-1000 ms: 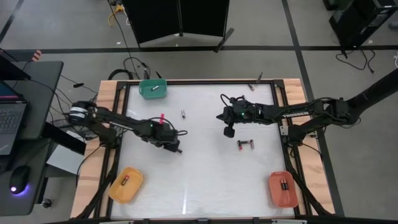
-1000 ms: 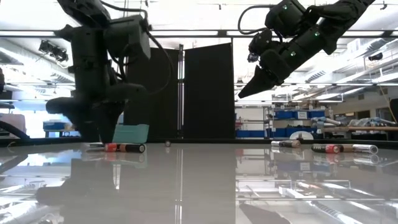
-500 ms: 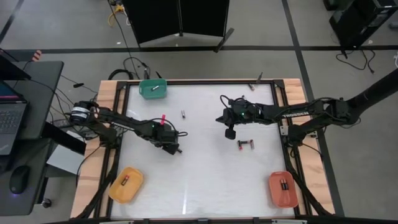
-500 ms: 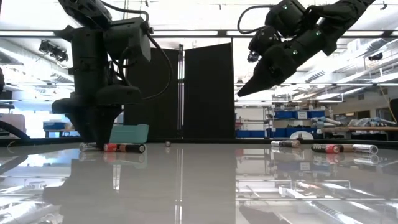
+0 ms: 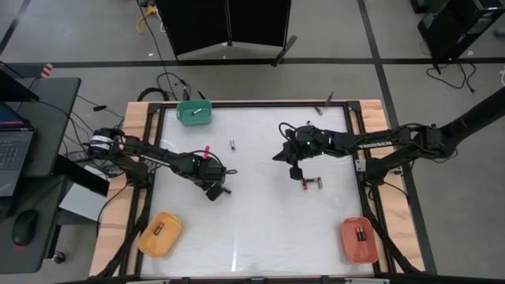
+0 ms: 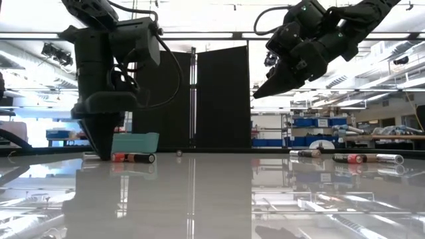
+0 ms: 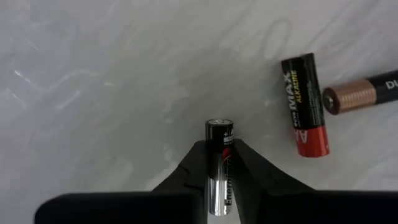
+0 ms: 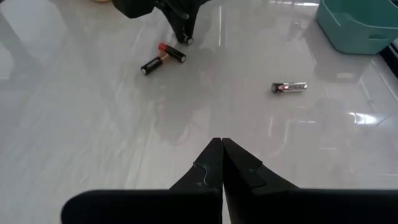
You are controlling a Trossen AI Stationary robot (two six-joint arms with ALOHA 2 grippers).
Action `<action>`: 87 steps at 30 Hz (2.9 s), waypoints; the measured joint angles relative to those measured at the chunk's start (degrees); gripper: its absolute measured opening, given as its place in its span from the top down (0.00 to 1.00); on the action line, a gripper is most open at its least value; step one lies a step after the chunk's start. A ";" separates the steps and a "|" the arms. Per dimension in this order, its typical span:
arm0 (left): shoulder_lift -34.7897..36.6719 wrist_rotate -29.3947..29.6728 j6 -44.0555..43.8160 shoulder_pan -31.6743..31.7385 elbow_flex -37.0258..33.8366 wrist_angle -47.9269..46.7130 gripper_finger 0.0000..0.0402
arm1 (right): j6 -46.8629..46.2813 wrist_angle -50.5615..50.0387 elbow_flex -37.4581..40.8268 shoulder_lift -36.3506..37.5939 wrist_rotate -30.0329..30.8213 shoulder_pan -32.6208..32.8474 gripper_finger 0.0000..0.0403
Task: Sort batteries
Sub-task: Put the middle left silver battery into the blue bin
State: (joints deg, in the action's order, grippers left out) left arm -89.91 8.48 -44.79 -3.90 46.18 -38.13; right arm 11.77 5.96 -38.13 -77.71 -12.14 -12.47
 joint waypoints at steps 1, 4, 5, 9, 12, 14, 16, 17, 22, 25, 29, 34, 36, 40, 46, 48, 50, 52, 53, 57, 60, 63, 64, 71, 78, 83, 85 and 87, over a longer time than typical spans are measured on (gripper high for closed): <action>-0.04 0.23 0.83 0.00 0.41 -0.43 0.88 | 0.00 0.00 0.00 0.00 -0.02 0.00 0.98; 0.20 3.28 2.60 0.11 2.31 -2.83 0.88 | 0.12 0.17 0.00 -0.02 -0.02 0.00 0.98; 0.31 4.15 2.86 0.15 3.25 -3.91 0.88 | 0.31 0.27 0.00 -0.02 -0.02 0.00 0.98; 1.02 6.09 5.39 0.20 7.29 -9.87 0.88 | 0.72 0.24 0.00 -0.02 -0.02 -0.04 0.98; 1.74 7.84 7.20 1.21 10.62 -13.73 0.88 | 0.57 0.25 0.00 -0.02 -0.01 -0.04 0.98; 2.28 8.58 8.41 2.58 12.64 -15.23 0.88 | 0.52 0.25 0.00 -0.02 0.00 -0.04 0.98; 2.79 8.70 8.71 4.66 14.09 -17.78 0.88 | 0.43 0.28 0.00 -0.02 -0.02 -0.04 0.98; 3.19 8.95 8.82 5.83 14.67 -18.50 0.88 | 0.21 0.24 0.00 -0.02 0.00 -0.04 0.98; 4.80 10.33 14.89 14.35 15.86 -18.49 0.88 | -0.15 -0.14 -0.02 -0.02 0.00 -0.04 0.98; 4.98 9.85 19.30 21.27 15.88 -17.55 0.88 | -0.24 -0.12 -0.02 -0.02 0.00 -0.04 0.98; 4.81 7.67 22.76 30.61 15.88 -16.05 0.88 | -0.72 -0.04 -0.02 -0.02 0.33 -0.04 0.98; 4.65 6.08 28.86 41.17 15.88 -12.70 0.88 | -1.32 0.04 -0.02 -0.02 0.48 -0.04 0.98; 3.92 4.45 31.31 45.49 15.99 -11.55 0.88 | -1.55 0.45 -0.02 -0.02 0.50 -0.04 0.98; 1.22 2.53 35.95 51.30 15.99 -9.60 0.88 | -1.77 1.12 -0.02 -0.02 0.54 -0.04 0.98; -5.24 3.10 41.88 53.92 21.13 -8.69 0.88 | -2.64 1.95 -0.02 -0.02 0.66 -0.04 0.98; -7.90 3.98 43.64 54.10 24.46 -8.24 0.88 | -2.68 1.97 -0.02 -0.02 0.68 -0.04 0.98; -10.69 4.37 45.38 54.20 27.50 -8.42 0.88 | -2.87 1.95 -0.02 -0.02 0.68 -0.04 0.98; -13.57 4.36 46.81 54.23 30.07 -8.51 0.88 | -3.04 1.94 -0.02 -0.02 0.70 -0.04 0.98; -14.97 4.36 47.33 54.22 31.13 -8.95 0.88 | -3.02 1.92 -0.02 -0.02 0.68 -0.04 0.98; -19.28 4.34 47.56 54.16 32.93 -9.06 0.88 | -2.82 1.61 -0.02 -0.02 0.70 -0.04 0.98; -20.68 4.70 47.37 54.16 32.93 -9.64 0.88 | -2.75 1.22 -0.02 -0.02 0.70 -0.04 0.98; -20.83 6.67 47.29 54.16 32.95 -9.75 0.88 | -2.63 1.20 -0.02 -0.02 0.70 -0.04 0.97; -20.85 6.99 47.27 54.16 32.95 -9.77 0.88 | -2.58 1.18 -0.02 -0.02 0.70 -0.04 0.97; -20.88 6.61 47.14 54.16 32.95 -9.41 0.88 | -2.60 0.82 -0.02 -0.02 0.70 -0.04 0.97; -20.90 5.80 46.52 54.16 32.90 -8.41 0.88 | -3.08 -0.30 -0.02 -0.02 3.54 0.00 0.97; -20.92 5.80 46.59 54.16 30.77 -7.60 0.88 | -3.24 -0.35 -0.02 -0.02 3.72 0.02 0.97; -20.94 5.82 46.54 54.16 29.74 -7.16 0.88 | -3.26 -0.35 -0.02 -0.02 3.72 0.02 0.97; -20.94 5.83 46.45 54.16 28.91 -6.58 0.88 | -3.26 -0.35 -0.02 -0.02 3.72 0.01 0.97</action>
State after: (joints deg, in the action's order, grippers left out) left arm -110.85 14.31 1.66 50.26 75.09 -44.71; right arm 8.51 5.61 -38.15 -77.73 -8.43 -12.46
